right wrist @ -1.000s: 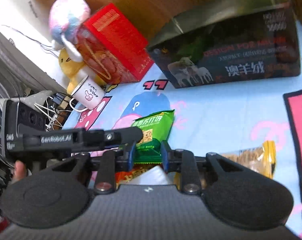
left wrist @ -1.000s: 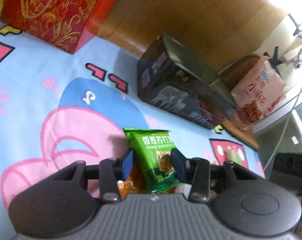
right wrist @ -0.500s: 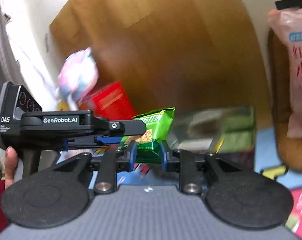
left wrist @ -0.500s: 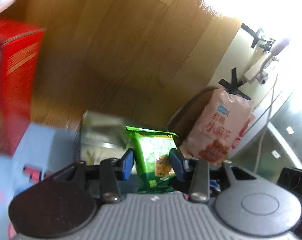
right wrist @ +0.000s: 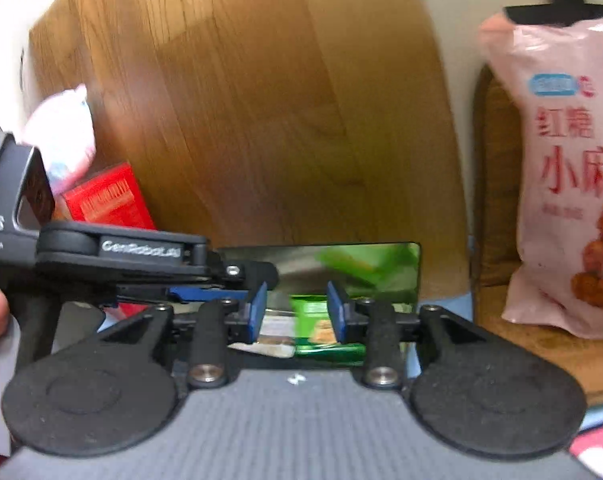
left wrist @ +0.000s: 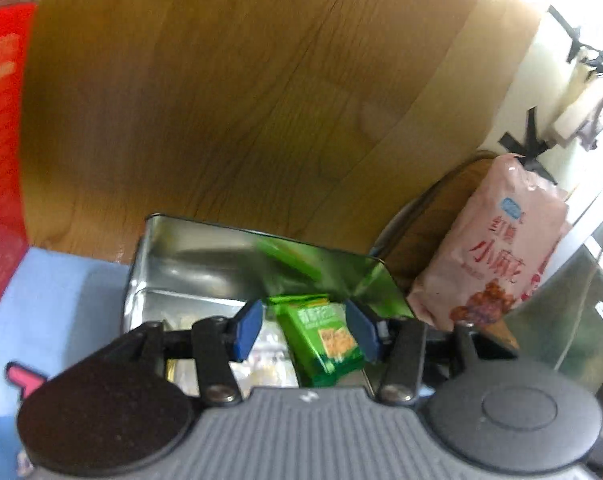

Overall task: Organize snacks
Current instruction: 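Carry the green cracker packet into the black tin box and release, then grasp the clear peanut packet with yellow edges using the left tool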

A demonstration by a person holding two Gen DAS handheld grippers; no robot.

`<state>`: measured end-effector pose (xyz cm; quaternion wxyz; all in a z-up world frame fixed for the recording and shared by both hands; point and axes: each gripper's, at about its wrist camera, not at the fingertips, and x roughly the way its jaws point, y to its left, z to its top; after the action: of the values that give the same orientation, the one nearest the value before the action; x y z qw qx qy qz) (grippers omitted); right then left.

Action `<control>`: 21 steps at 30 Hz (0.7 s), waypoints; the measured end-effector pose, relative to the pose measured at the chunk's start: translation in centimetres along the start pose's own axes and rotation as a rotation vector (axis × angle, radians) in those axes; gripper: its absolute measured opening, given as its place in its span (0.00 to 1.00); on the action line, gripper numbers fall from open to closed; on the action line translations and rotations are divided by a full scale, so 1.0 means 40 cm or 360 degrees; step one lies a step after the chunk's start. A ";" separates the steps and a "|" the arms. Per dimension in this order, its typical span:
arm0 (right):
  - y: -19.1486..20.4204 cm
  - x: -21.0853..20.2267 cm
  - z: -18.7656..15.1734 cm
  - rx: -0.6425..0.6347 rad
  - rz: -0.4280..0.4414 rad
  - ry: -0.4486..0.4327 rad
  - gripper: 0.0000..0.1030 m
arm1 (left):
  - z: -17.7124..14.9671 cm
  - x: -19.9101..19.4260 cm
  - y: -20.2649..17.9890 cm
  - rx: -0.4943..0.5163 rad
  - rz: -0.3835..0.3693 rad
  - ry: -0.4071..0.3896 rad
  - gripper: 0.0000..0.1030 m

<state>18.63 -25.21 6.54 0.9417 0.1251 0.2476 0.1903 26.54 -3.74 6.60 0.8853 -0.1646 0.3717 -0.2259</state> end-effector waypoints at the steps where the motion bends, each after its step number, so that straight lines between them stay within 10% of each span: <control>1: -0.003 -0.026 -0.008 0.0041 0.0015 -0.0008 0.37 | -0.012 -0.023 -0.001 -0.0007 -0.0015 0.0013 0.47; 8: -0.018 -0.172 -0.161 0.0252 0.0161 0.0277 0.37 | -0.183 -0.175 0.006 -0.0089 -0.0244 0.0124 0.56; 14: -0.009 -0.165 -0.265 0.0409 0.0139 0.0444 0.37 | -0.300 -0.196 0.014 -0.0158 -0.0203 0.0181 0.56; 21: -0.018 -0.213 -0.288 0.0574 0.0132 0.0220 0.15 | -0.372 -0.182 0.026 -0.0256 -0.0096 0.0269 0.56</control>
<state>6.06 -27.80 0.13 0.8761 0.2884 0.3365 0.1897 11.40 -0.90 0.40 0.8275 -0.2264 0.4569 -0.2349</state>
